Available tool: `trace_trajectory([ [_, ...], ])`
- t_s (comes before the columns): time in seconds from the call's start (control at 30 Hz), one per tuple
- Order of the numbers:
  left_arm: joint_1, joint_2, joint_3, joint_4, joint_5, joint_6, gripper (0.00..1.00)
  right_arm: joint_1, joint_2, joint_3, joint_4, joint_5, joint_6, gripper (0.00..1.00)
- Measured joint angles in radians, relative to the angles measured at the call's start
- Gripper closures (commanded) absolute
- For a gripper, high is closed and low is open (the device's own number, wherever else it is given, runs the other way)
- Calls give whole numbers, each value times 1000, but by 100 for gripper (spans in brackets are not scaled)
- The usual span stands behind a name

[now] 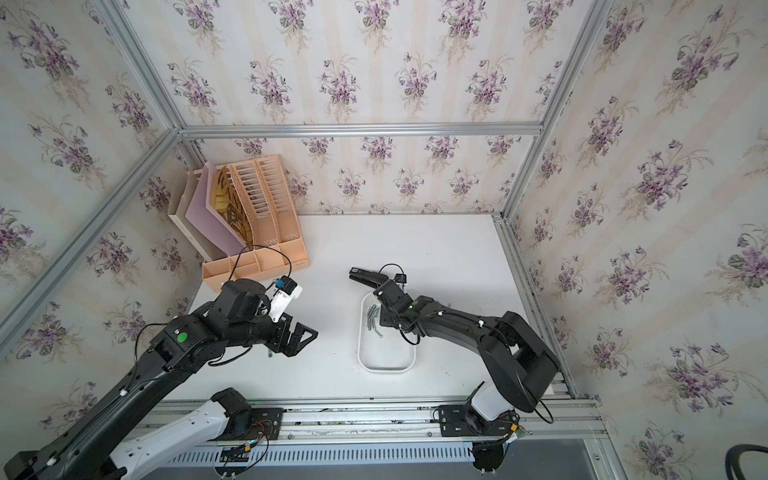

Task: Take out the screws from the storage box
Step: Pick up the screw from the storage box.

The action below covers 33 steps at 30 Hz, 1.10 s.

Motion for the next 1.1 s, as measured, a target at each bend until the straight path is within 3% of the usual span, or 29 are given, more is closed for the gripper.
trace_trajectory([
  [0.53, 0, 0, 0, 0, -3, 0, 1, -7, 175, 95, -31, -10, 4, 68],
  [0.73, -1, -2, 0, 0, -3, 0, 1, -25, 183, 101, -23, -7, 4, 65],
  [0.87, -1, -2, 0, 0, -3, 0, 1, -32, 167, 95, -31, -3, 4, 54],
  [1.1, -1, -3, 0, 0, -3, 0, 1, -36, 154, 99, -58, 21, 0, 56],
])
